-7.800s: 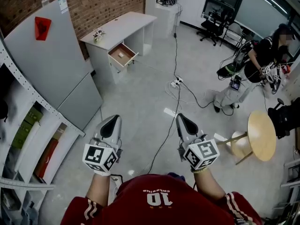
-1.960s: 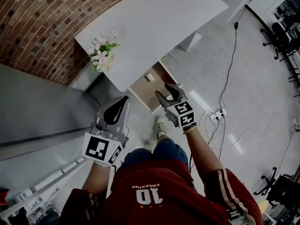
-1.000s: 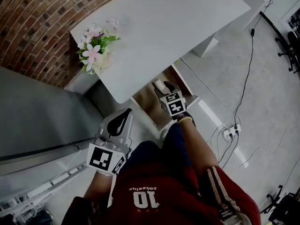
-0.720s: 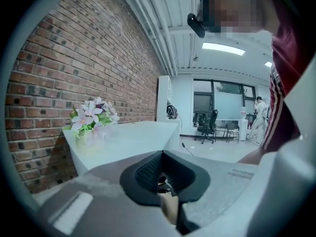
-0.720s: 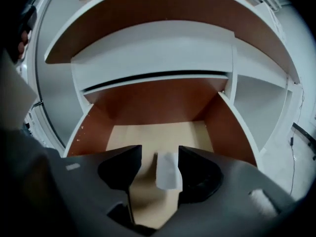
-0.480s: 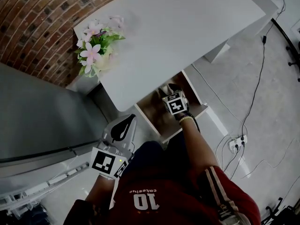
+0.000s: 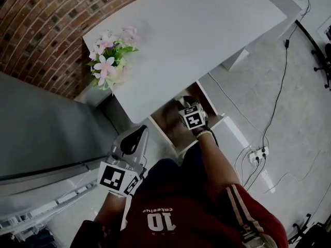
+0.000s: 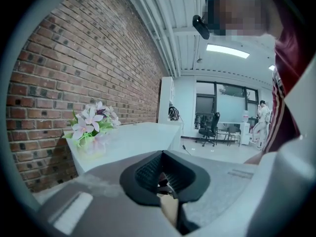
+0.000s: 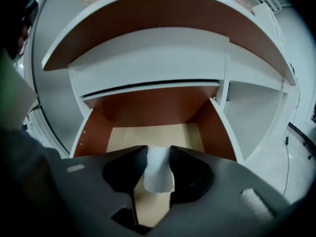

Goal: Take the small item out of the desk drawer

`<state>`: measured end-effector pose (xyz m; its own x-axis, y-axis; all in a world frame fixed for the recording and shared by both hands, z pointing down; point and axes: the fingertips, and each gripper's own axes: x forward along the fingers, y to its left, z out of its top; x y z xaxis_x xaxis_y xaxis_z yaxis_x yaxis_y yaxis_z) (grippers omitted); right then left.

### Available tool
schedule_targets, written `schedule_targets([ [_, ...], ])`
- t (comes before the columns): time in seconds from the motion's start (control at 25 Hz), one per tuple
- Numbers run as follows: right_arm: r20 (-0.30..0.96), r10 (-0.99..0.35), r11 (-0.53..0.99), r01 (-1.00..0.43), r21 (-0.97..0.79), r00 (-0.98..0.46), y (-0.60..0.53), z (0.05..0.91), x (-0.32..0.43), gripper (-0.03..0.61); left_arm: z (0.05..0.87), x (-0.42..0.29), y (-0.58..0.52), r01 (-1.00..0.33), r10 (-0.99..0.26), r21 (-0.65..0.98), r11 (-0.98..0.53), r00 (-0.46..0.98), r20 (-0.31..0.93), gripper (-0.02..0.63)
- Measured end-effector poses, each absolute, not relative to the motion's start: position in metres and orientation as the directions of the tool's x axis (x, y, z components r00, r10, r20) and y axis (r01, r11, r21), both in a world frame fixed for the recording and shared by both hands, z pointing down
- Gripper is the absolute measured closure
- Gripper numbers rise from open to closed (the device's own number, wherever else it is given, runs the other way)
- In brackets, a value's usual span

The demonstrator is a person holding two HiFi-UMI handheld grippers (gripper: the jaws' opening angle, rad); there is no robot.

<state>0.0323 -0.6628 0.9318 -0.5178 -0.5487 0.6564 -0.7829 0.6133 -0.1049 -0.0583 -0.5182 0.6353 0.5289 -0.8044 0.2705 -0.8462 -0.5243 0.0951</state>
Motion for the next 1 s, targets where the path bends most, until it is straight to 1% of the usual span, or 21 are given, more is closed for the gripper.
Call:
schedule_targets([
  [0.24,0.647,-0.576,0.574,-0.811,-0.115,-0.499,-0.630,0.858,0.056,0.433,0.567,-0.048,-0.506,-0.824,-0.786,0.101,-0.557,0.562,0.257,0.611],
  [0.68,0.588,-0.656,0.559,-0.828,-0.044,-0.474,-0.553,0.690,0.077,0.434,0.454,-0.051,-0.454,-0.801,-0.767,0.098,-0.590,0.594,0.242,0.611],
  [0.84,0.541,-0.687,0.571,-0.821,-0.010,-0.485,-0.515,0.626,0.080,0.434,0.424,-0.050,-0.431,-0.794,-0.764,0.073,-0.604,0.602,0.230,0.611],
  [1.0,0.454,-0.730,0.583,-0.812,0.023,-0.511,-0.477,0.560,0.074,0.434,0.410,-0.056,-0.410,-0.791,-0.769,0.050,-0.610,0.605,0.207,0.611],
])
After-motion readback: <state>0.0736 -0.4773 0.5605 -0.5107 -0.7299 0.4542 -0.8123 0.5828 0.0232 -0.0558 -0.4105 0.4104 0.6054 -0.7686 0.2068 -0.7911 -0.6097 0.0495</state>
